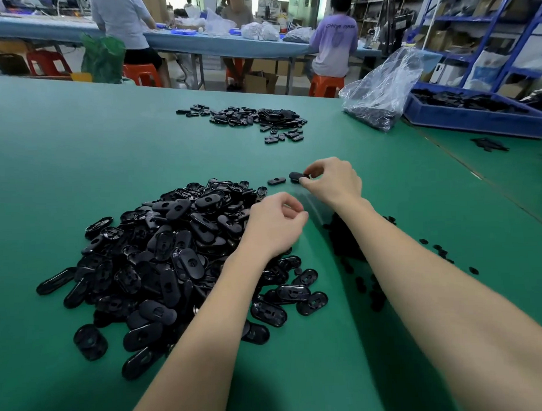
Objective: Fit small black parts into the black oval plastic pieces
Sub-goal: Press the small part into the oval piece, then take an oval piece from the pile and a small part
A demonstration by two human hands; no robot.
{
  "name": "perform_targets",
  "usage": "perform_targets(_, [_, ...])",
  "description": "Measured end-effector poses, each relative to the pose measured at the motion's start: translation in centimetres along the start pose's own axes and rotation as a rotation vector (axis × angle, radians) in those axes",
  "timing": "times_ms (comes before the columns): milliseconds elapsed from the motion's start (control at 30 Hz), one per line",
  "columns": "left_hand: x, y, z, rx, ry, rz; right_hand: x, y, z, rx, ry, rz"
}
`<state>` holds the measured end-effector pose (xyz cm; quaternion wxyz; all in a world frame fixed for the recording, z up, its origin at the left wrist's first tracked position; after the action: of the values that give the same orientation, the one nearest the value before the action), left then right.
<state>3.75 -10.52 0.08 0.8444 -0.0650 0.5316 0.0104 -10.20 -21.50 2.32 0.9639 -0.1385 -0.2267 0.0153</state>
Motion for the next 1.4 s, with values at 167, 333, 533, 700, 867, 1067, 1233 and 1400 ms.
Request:
perform_targets(167, [-0.1,0.1,-0.4,0.058,-0.113,-0.064,-0.1,-3.0,-2.1,0.055,0.148,-0.015])
perform_targets(333, [-1.2,0.7,-0.4,0.019,-0.329,-0.221,-0.5,-4.1,-2.0,0.051,0.250,-0.009])
perform_targets(533, [-0.9,1.2,-2.3,0.140,-0.787,-0.333,1.7,-3.6,-2.3,0.051,0.204,0.114])
perform_targets(700, [0.7,1.0,-2.4,0.259,-0.910,-0.159,3.7,-2.3,-3.3,0.192,0.117,0.256])
perform_targets(867, [1.1,0.8,-1.5,0.238,-0.928,-0.080,4.4,-1.1,-3.8,0.242,0.163,0.312])
perform_targets(1067, [1.2,0.7,-0.8,0.213,-0.964,-0.026,4.7,-0.6,-3.0,0.230,0.213,0.279])
perform_targets(1233, [0.9,0.8,-0.7,0.156,-0.928,-0.046,3.5,0.1,-1.3,0.211,0.153,0.209])
perform_targets(1400, [-0.4,0.9,-0.1,0.024,-0.760,-0.134,0.6,2.3,2.3,0.175,-0.019,0.117])
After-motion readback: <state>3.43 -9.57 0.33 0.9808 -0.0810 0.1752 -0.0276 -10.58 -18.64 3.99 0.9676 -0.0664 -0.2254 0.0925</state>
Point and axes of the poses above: each hand's wrist, its own y-axis away from the middle knuckle, its own z-axis out of the back of the hand, x = y × z, the point moved 4 cm from there along -y, towards the middle knuckle, and after that the axes turned 2 degrees about y, right-handed, at the moved point
